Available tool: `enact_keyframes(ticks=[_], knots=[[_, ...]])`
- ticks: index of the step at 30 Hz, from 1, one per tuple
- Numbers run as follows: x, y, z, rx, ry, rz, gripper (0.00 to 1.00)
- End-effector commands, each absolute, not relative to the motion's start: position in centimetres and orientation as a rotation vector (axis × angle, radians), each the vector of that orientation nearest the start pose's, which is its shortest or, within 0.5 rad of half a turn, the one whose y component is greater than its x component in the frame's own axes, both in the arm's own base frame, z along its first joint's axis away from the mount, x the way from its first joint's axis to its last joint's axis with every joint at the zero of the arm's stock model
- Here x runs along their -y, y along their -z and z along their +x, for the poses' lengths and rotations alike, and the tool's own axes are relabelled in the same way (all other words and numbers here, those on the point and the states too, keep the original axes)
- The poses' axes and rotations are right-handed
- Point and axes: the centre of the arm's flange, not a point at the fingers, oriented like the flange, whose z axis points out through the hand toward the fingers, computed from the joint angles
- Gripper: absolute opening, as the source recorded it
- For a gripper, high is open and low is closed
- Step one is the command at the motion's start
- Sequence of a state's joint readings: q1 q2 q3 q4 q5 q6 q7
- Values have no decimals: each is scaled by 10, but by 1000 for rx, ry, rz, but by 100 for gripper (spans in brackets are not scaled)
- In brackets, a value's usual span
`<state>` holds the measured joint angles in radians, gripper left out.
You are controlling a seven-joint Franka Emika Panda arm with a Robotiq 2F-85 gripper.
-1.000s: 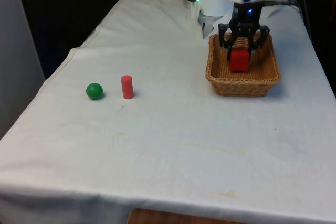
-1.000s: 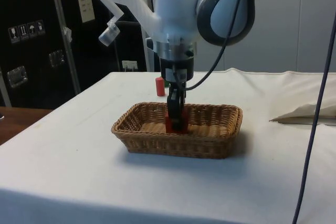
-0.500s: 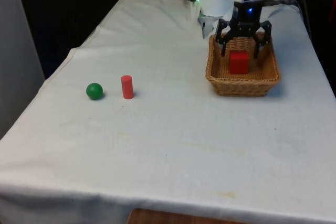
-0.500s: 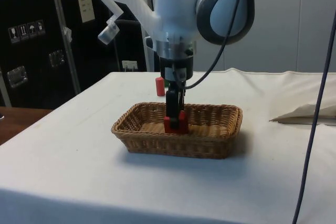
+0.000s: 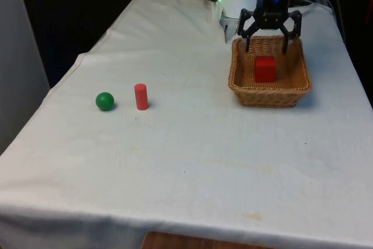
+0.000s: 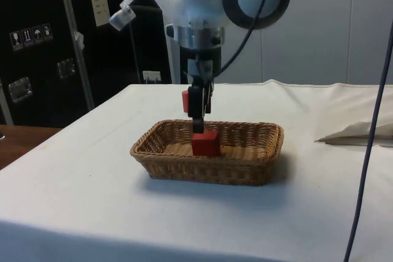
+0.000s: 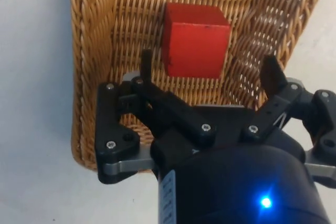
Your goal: Pick up the object to the left of the cylinder and place it into the basket.
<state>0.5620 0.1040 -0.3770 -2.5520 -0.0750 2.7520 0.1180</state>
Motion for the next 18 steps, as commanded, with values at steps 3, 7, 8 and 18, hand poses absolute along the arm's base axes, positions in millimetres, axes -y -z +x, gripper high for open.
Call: enact_keyframes(ticks=[3, 7, 8, 18], knots=[[-81, -256, 463, 212, 174, -3187, 100], [-79, -262, 465, 207, 172, -3185, 100], [-78, -269, 468, 204, 175, -3183, 100], [-71, -294, 485, 183, 182, -3177, 100]])
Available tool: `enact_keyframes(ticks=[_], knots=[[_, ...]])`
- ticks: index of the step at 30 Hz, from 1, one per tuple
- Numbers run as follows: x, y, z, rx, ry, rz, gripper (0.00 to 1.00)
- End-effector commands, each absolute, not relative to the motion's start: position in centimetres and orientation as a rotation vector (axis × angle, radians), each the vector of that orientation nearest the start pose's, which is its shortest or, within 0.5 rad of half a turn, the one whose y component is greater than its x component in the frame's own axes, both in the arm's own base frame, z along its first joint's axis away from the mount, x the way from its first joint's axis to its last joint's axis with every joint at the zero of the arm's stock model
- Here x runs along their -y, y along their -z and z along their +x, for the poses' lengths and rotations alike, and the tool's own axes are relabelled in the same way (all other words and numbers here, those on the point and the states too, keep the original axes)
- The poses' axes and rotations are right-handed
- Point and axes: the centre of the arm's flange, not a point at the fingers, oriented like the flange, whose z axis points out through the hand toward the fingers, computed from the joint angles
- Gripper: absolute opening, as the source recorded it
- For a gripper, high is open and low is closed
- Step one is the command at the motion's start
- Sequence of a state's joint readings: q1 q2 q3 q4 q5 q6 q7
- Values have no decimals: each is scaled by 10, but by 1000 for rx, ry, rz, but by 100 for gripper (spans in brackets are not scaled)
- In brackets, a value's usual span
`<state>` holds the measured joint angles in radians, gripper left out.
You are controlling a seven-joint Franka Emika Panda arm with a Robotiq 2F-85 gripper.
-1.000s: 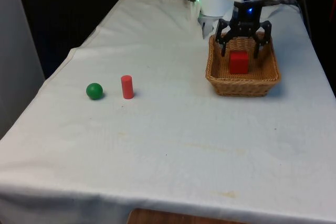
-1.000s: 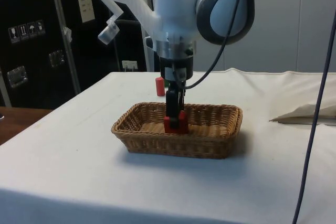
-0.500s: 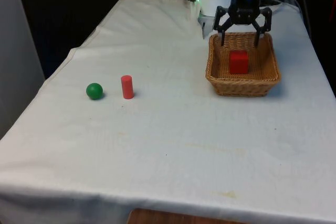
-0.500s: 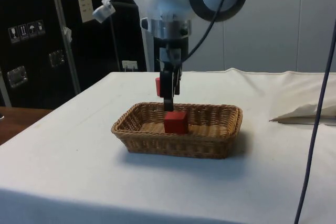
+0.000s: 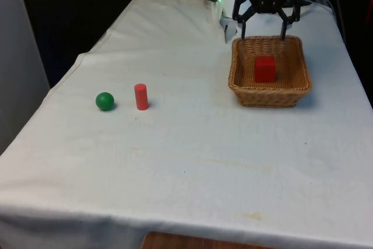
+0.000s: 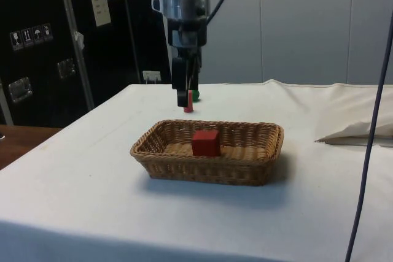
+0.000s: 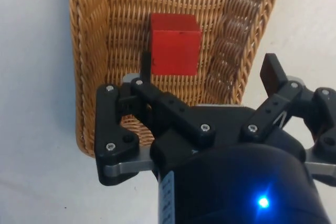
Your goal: Pick up the object to the left of the cylinder and place it into the basket.
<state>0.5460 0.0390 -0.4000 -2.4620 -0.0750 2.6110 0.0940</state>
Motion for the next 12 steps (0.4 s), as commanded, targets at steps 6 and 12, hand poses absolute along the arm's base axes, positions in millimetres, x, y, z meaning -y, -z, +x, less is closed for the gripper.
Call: enact_keyframes(ticks=[6, 12], knots=[[-65, -309, 500, 163, 194, -3179, 100], [-61, -318, 510, 152, 203, -3182, 100]])
